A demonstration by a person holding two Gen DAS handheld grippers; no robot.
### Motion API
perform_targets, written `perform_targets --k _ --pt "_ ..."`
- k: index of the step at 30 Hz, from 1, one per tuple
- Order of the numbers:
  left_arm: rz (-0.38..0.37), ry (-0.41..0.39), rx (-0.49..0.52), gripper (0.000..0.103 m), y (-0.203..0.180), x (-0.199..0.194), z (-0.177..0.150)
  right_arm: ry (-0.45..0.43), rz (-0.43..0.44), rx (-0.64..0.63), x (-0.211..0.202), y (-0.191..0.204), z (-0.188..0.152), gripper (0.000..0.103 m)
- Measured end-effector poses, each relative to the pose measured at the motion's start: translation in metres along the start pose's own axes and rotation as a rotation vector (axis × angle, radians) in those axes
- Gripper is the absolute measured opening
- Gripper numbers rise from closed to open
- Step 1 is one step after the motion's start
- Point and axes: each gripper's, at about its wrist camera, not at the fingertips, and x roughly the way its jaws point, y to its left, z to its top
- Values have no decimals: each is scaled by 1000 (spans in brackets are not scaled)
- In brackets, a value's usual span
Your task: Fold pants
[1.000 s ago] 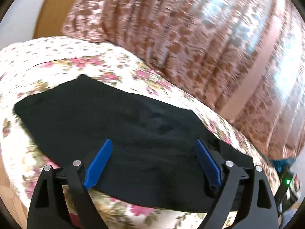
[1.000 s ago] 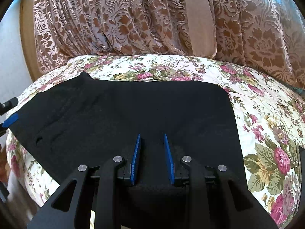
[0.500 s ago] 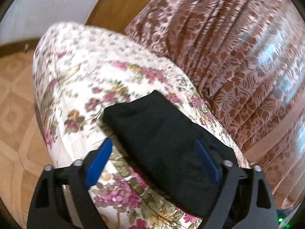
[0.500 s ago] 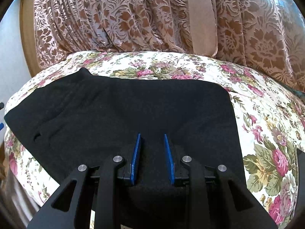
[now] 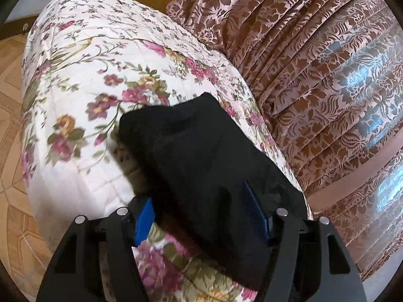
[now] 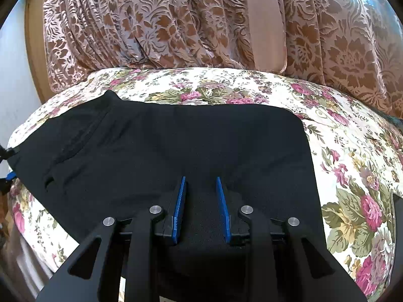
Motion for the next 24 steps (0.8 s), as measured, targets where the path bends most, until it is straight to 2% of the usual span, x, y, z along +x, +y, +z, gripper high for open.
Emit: perform_targets --k 2,3,4,6,8,10,16,21,24 --pt "-10 -10 -10 62 2 3 3 1 -1 2 0 0 0 24" --pt "-4 -18 -15 53 2 4 6 2 0 2 0 0 0 24" --pt "5 -20 -14 36 1 6 8 6 1 5 0 -1 0 24" --pt "39 -8 -8 14 2 10 12 11 4 13 1 -1 1 24" --pt "19 -16 -19 13 1 8 14 12 5 15 1 -1 0 24" --pt "9 -39 17 12 -10 1 16 13 4 14 0 -2 1 24" --pt "-103 -115 179 12 -70 -29 18 13 5 18 0 -2 1 24" --pt "-196 -132 349 12 -128 -46 11 20 12 33 0 -4 3 24" --pt "-261 -121 416 12 -156 -55 1 23 18 47 -1 -5 3 24"
